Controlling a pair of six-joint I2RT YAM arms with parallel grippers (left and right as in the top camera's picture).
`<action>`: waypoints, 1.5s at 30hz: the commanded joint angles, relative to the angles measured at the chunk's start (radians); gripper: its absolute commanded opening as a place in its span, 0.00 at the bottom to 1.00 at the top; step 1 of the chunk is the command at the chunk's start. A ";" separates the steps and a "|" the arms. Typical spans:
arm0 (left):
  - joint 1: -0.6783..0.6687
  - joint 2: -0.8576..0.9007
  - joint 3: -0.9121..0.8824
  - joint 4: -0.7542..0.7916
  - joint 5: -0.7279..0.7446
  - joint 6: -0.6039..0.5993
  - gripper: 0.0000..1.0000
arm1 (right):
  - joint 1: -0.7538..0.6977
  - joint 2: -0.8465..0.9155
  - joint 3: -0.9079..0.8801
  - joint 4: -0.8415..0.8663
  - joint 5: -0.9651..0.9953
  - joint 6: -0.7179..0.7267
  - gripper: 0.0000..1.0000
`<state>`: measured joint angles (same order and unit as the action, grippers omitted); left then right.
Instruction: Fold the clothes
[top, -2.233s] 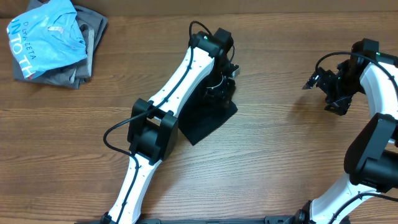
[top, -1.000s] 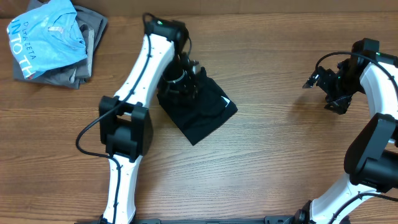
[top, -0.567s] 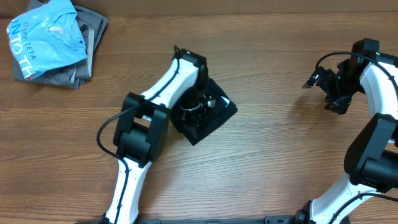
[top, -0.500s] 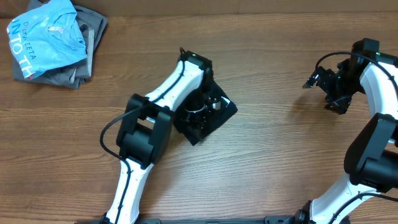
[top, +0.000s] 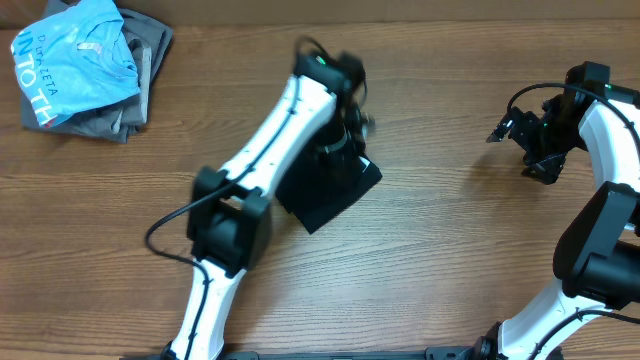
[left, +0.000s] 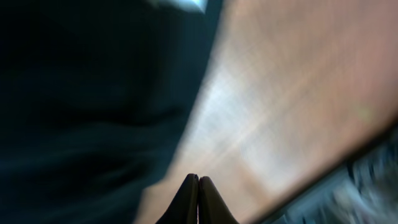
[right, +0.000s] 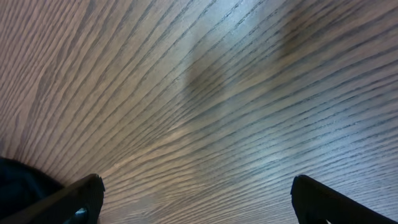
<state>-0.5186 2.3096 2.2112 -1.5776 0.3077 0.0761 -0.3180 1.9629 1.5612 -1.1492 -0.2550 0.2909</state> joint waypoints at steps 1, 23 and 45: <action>0.100 -0.075 0.093 0.035 -0.196 -0.117 0.09 | 0.004 -0.004 -0.004 0.000 -0.002 -0.004 1.00; 0.107 -0.038 -0.607 0.309 0.299 0.029 0.07 | 0.004 -0.004 -0.004 0.003 -0.002 -0.003 1.00; 0.098 -0.094 -0.229 -0.106 0.674 0.615 0.12 | 0.004 -0.004 -0.004 -0.018 -0.002 -0.004 1.00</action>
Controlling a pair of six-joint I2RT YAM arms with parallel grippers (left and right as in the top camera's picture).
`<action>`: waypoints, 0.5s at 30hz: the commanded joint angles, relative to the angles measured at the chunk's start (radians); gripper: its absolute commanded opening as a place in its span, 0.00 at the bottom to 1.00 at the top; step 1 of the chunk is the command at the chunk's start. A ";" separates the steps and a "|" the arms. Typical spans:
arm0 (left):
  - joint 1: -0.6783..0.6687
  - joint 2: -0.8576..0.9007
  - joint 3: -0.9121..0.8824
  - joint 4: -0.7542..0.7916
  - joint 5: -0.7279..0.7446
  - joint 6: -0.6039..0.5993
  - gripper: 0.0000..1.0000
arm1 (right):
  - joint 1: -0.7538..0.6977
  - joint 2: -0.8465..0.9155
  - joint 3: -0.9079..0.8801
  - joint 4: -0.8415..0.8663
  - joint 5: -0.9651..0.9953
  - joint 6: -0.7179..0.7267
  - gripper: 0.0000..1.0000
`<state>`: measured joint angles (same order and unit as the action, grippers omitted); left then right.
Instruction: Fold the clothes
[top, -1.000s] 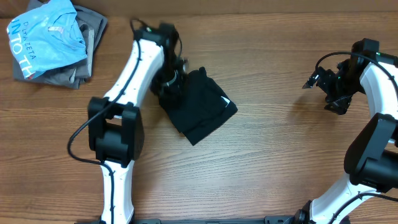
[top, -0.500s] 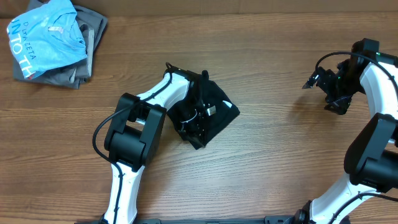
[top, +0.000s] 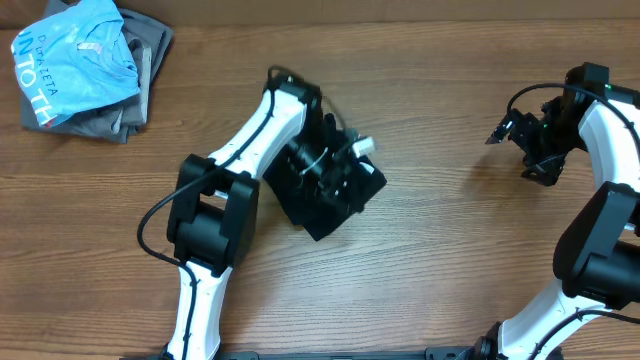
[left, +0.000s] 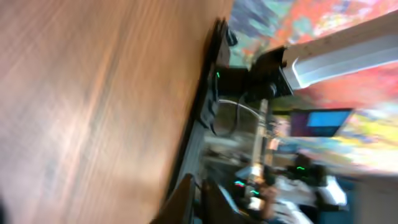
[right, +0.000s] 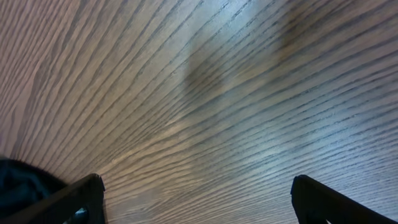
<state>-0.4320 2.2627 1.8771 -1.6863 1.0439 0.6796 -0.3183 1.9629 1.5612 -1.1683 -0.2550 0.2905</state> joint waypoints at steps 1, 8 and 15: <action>0.021 -0.047 0.137 0.018 -0.123 -0.041 0.13 | 0.004 -0.004 -0.004 0.001 -0.002 -0.003 1.00; 0.185 -0.047 0.281 0.314 -0.922 -0.726 0.80 | 0.004 -0.004 -0.004 0.000 -0.002 -0.003 1.00; 0.349 -0.013 0.278 0.478 -0.705 -0.570 1.00 | 0.004 -0.004 -0.004 0.001 -0.002 -0.003 1.00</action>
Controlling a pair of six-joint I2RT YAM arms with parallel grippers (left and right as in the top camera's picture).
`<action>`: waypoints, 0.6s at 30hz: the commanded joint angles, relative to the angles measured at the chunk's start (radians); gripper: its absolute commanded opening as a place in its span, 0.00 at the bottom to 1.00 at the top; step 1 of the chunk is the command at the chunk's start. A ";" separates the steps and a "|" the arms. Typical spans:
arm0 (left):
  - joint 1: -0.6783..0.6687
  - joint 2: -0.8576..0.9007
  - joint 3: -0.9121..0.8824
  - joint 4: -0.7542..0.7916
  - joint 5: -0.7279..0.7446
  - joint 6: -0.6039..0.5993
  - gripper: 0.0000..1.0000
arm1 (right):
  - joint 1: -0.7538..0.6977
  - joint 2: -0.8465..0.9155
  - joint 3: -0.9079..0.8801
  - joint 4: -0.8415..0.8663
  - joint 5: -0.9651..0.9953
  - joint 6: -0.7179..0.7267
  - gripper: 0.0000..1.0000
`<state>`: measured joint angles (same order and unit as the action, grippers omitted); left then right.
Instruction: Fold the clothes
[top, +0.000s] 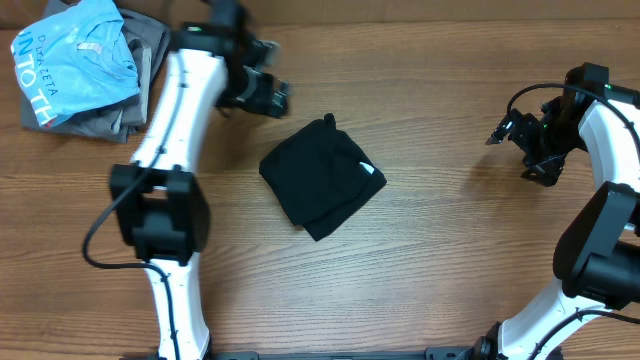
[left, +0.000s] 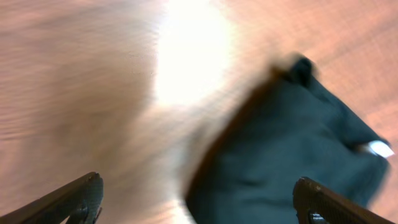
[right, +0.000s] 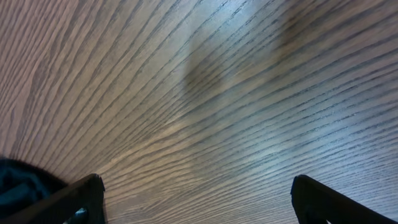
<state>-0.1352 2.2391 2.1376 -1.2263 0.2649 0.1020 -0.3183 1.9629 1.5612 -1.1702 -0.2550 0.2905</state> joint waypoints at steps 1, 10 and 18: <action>0.071 0.019 0.017 0.020 0.127 0.026 1.00 | 0.004 -0.004 -0.004 0.003 -0.002 -0.003 1.00; 0.126 0.152 0.005 -0.065 0.446 0.194 1.00 | 0.004 -0.004 -0.004 0.006 -0.002 -0.003 1.00; 0.093 0.249 0.004 -0.084 0.446 0.213 1.00 | 0.004 -0.004 -0.004 0.003 -0.002 -0.003 1.00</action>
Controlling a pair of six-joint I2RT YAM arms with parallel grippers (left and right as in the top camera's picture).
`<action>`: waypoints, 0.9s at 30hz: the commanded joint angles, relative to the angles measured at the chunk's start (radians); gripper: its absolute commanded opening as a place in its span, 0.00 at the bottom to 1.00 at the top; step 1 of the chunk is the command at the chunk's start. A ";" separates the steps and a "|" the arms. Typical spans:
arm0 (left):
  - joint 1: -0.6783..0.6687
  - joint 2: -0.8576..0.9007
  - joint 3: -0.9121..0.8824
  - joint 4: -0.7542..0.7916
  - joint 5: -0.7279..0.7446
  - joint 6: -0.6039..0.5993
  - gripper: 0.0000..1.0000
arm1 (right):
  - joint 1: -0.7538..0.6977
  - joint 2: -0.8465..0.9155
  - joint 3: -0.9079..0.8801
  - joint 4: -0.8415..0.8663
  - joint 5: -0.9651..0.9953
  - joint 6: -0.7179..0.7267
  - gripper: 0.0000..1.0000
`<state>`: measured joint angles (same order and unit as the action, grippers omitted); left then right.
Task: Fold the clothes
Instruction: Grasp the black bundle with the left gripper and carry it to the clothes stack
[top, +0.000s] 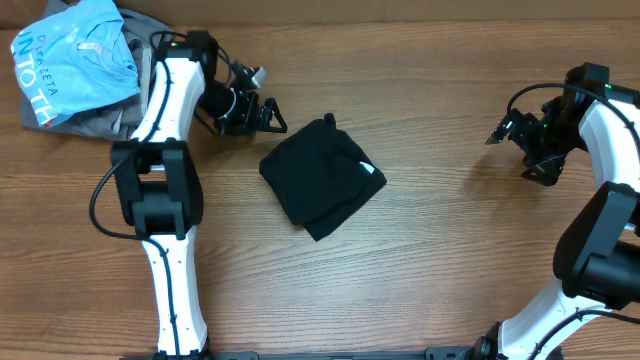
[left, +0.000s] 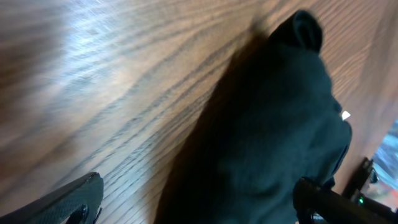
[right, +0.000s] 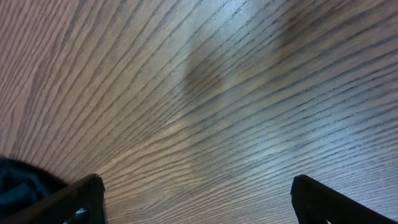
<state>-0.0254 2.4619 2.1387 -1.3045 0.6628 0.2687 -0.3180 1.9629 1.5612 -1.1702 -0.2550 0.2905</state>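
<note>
A folded black garment (top: 322, 186) lies on the wooden table near the middle, a small white tag showing on its right edge. My left gripper (top: 262, 113) hangs open just to its upper left, nothing between the fingers; its wrist view looks across the black cloth (left: 273, 130). My right gripper (top: 520, 135) stands open over bare wood at the far right, empty. A sliver of the black garment (right: 18, 177) shows at the lower left of the right wrist view.
At the back left corner a pile of clothes is stacked, a light blue printed shirt (top: 75, 58) on top of grey garments (top: 140, 75). The table's wooden surface (top: 440, 250) stretches between the black garment and the right arm.
My left gripper has come down and slightly right, from beside the clothes pile to just off the black garment's upper-left corner, still open. The garment and the right arm are unchanged.
My left gripper was shut over the black garment, the arm covering it. Then it was low on the cloth, seemingly still shut. Then it stood open and away at the upper left, the garment lying folded. Now it hangs open near the garment's corner. The right arm stayed still.
</note>
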 joint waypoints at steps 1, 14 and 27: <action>-0.023 0.034 0.003 -0.009 0.049 0.047 1.00 | 0.003 -0.004 -0.004 0.003 -0.002 -0.003 1.00; -0.126 0.052 -0.020 -0.101 0.060 0.222 1.00 | 0.004 -0.004 -0.004 0.002 -0.002 -0.003 1.00; -0.173 0.052 -0.051 -0.039 0.009 0.211 0.06 | 0.003 -0.004 -0.004 -0.007 -0.002 -0.003 1.00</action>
<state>-0.1841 2.5050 2.0930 -1.3655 0.6849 0.4778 -0.3183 1.9629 1.5612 -1.1751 -0.2554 0.2905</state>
